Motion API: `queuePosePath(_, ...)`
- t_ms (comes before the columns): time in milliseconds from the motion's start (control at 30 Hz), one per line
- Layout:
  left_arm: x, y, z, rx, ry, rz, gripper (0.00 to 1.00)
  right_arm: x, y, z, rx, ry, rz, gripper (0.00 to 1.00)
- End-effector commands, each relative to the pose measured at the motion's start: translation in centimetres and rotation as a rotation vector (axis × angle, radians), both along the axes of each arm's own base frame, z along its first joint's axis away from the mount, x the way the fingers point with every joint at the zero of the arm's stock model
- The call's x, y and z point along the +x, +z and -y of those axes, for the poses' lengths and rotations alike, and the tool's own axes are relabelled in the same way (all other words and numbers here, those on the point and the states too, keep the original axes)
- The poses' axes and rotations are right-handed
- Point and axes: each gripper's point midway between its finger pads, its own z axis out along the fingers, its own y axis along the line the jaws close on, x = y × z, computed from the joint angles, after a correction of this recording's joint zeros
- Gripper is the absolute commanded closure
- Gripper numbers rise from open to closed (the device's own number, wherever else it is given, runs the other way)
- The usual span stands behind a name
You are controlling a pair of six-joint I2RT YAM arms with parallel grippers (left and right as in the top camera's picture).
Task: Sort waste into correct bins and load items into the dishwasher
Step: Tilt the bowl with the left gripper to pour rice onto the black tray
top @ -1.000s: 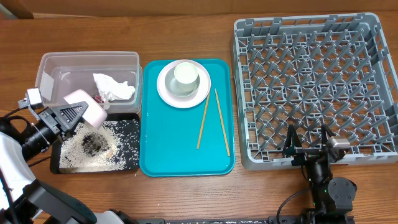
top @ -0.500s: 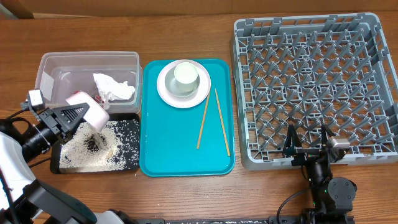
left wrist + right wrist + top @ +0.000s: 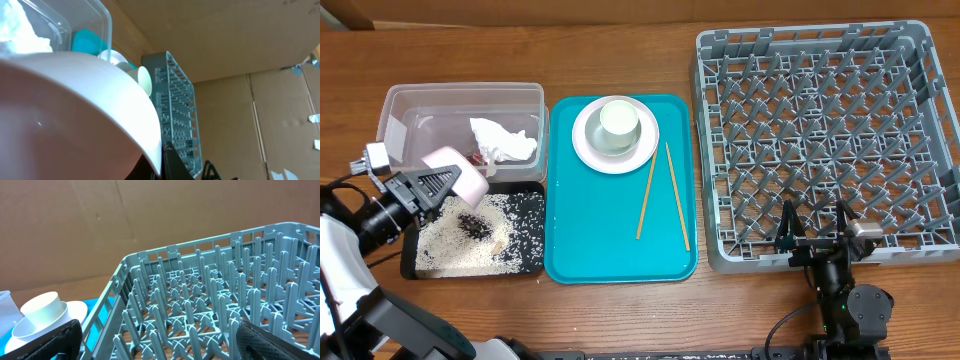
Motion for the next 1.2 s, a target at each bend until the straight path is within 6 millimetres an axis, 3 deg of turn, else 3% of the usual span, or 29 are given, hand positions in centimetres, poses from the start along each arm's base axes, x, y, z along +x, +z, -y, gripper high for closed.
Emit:
queuePosePath(0,-0.4,0.0,0.6,-0.033,0.004,0.049,0.96,0.0,-0.2,0.0,-0.008,-0.002,0.005,0.00)
queuePosePath(100,-0.5,-0.3,0.9,-0.073,0.007,0.095,0.96,0.0,-0.2,0.0,-0.008,-0.002,0.005,0.00)
queuePosePath(333,-0.4,1.7,1.1,-0.204,0.018,0.171,0.90,0.0,-0.2,0.0,-0.008,-0.002,0.005,0.00)
queuePosePath(500,-0.5,0.0,1.0,-0.134,0.016,0.101,0.91,0.0,-0.2,0.0,-0.008,-0.002,0.005,0.00)
queuePosePath(700,-0.7,-0.4,1.2,-0.147,0.019,0.053,0.92,0.0,-0.2,0.0,-0.008,-0.002,0.005,0.00)
queuePosePath(967,-1.6,-2.9,1.9,-0.138,0.021,-0.152,0.95,0.0,-0.2,0.1,-0.008,-0.003,0.005,0.00)
queuePosePath(1167,-1.7,-3.0,4.2,-0.155,-0.045,-0.202,0.96,0.0,-0.2,0.0,-0.007,-0.002,0.005,0.00)
